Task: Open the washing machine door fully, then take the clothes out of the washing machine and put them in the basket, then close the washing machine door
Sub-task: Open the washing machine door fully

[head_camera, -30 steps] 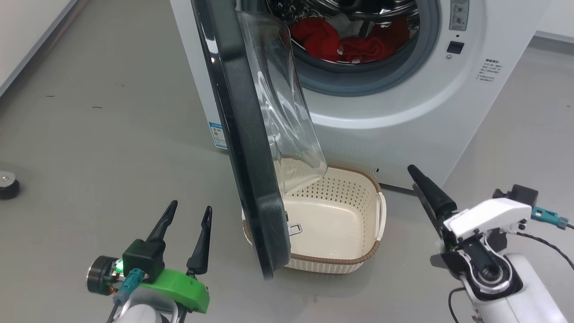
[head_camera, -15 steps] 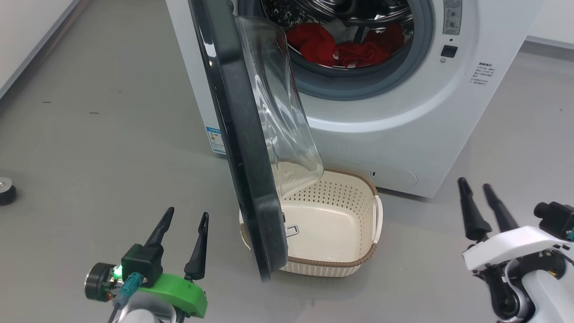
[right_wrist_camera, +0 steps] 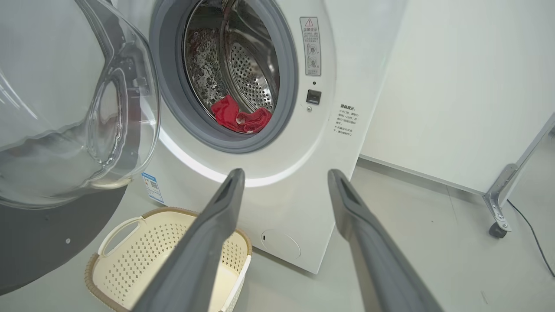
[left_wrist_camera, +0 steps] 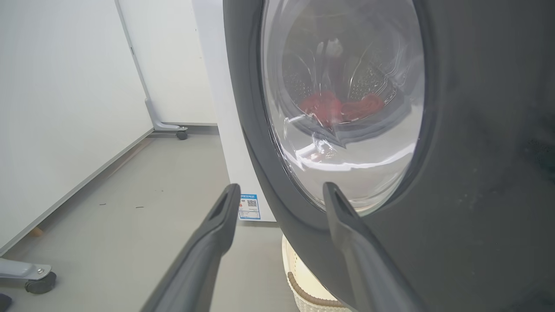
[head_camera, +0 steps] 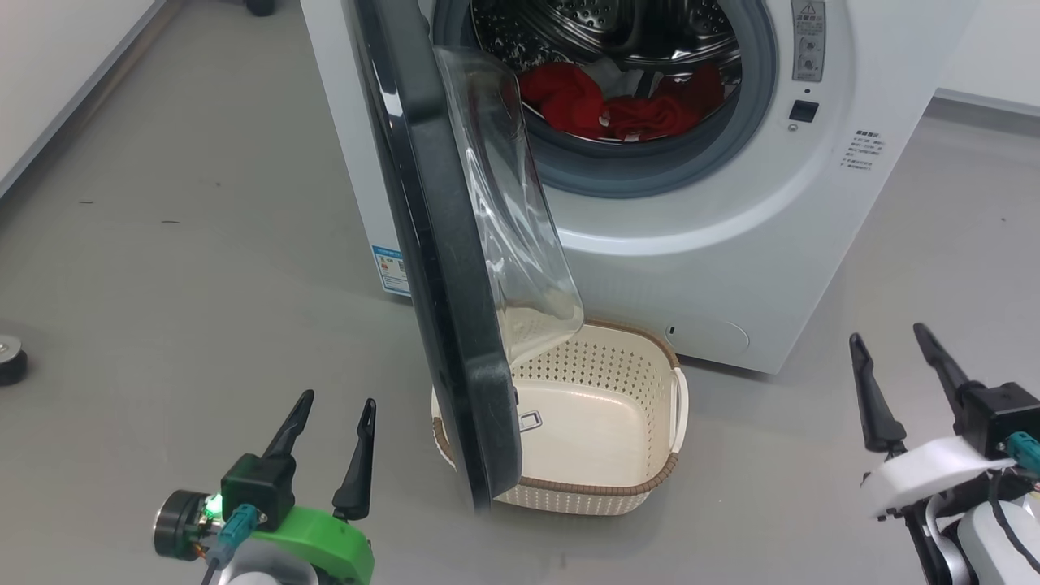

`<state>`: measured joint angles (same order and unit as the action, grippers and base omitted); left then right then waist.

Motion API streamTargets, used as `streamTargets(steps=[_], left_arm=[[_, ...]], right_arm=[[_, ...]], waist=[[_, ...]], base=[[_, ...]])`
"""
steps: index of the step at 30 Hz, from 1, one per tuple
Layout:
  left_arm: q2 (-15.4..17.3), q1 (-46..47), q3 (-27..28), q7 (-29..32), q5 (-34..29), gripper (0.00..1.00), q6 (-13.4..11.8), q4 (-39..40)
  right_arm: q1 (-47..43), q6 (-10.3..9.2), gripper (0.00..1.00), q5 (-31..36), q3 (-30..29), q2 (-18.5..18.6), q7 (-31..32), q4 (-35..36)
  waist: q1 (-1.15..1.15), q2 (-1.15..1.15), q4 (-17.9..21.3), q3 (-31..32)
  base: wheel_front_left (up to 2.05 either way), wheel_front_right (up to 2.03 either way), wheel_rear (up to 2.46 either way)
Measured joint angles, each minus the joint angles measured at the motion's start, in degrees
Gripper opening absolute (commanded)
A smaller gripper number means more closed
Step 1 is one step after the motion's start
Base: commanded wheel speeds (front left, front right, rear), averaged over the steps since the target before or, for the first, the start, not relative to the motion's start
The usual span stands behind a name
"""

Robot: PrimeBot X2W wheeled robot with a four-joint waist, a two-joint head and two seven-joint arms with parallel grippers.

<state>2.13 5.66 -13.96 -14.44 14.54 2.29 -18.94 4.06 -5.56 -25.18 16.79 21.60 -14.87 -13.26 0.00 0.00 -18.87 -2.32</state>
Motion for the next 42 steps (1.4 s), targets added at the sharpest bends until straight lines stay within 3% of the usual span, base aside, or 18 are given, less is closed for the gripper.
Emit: streamTargets(steps=[8, 17, 42], left_arm=[[0.01, -0.13, 0.32, 0.0, -0.02, 1.0, 0.0, -0.13], [0.01, -0.47, 0.68, 0.0, -0.02, 1.0, -0.01, -0.45], [0.02, -0.55, 0.48, 0.0, -0.01, 1.0, 0.0, -0.82]], right_arm=[[-4.91, -0.41, 1.0, 2.22, -2.81, -5.5, 0.02, 3.09], [-8.54, -0.65, 1.0, 4.63, -3.3, -9.25, 0.02, 3.89], [-10.53, -0.37, 1.0, 8.25, -7.76, -13.63, 0.02, 4.92]], waist=[[0.0, 0.0, 0.47, 0.39], [0.0, 0.0, 1.08, 0.51], [0.0, 0.0, 1.84, 0.19]], base=[[0.0, 0.0, 0.0], [0.0, 0.0, 0.0], [0.0, 0.0, 0.0]])
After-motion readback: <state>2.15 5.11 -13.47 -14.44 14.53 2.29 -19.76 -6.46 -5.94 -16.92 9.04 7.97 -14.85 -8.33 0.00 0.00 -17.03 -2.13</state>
